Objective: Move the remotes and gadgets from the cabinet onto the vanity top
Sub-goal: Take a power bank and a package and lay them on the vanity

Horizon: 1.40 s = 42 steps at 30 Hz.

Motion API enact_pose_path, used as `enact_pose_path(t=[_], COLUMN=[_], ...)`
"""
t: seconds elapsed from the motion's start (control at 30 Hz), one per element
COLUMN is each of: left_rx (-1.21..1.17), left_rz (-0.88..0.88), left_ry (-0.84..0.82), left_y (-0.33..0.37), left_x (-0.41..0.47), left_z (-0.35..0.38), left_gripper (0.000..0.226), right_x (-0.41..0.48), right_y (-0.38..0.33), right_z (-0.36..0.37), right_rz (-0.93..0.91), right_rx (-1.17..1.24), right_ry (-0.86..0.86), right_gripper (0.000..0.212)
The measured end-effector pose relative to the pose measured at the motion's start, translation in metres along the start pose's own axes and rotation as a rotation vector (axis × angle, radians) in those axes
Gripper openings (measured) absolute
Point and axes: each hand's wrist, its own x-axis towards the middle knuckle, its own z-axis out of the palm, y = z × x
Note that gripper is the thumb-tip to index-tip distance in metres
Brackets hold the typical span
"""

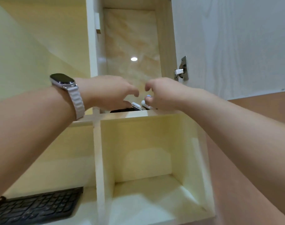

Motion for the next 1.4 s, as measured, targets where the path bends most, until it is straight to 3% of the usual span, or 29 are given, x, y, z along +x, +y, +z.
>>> enact_pose_path(t=[0.07,0.17,0.27,0.63,0.77,0.9,1.13,1.3,1.4], left_rx=[0.005,0.003,-0.021,0.029,0.080,-0.082,-0.251,-0.298,-0.317], left_rz=[-0.036,-0.083,-0.059,0.055,0.062,-0.044,-0.269,-0.361,-0.406], left_ry=[-0.155,-0.263,-0.301,-0.296,-0.263,-0.273,-0.359,-0.349,-0.318], left_y=[-0.002,-0.003,0.002,0.005,0.004,0.001,0.012,0.016,0.016], left_x=[0.009,0.020,0.031,0.030,0.030,0.031,0.038,0.039,0.035], left_z=[0.000,0.002,0.005,0.012,0.015,0.016,0.017,0.019,0.016], left_gripper=[0.043,0.044,0.041,0.033,0.032,0.029,0.070,0.045,0.038], right_x=[0.009,0.019,0.026,0.029,0.023,0.018,0.011,0.003,-0.006], right_y=[0.005,0.012,0.014,0.014,0.014,0.013,0.013,0.013,0.012], right_z=[0.000,0.007,0.013,0.014,0.014,0.012,0.014,0.017,0.021], right_rz=[0.019,0.043,0.027,0.004,-0.006,0.011,-0.028,-0.021,-0.036], right_rx=[-0.061,-0.125,-0.138,-0.205,-0.173,-0.127,-0.075,0.015,0.071], right_ry=[-0.083,-0.159,-0.166,-0.143,-0.062,0.006,0.204,0.322,0.403], right_gripper=[0.041,0.042,0.023,0.015,0.015,0.022,0.026,0.033,0.024])
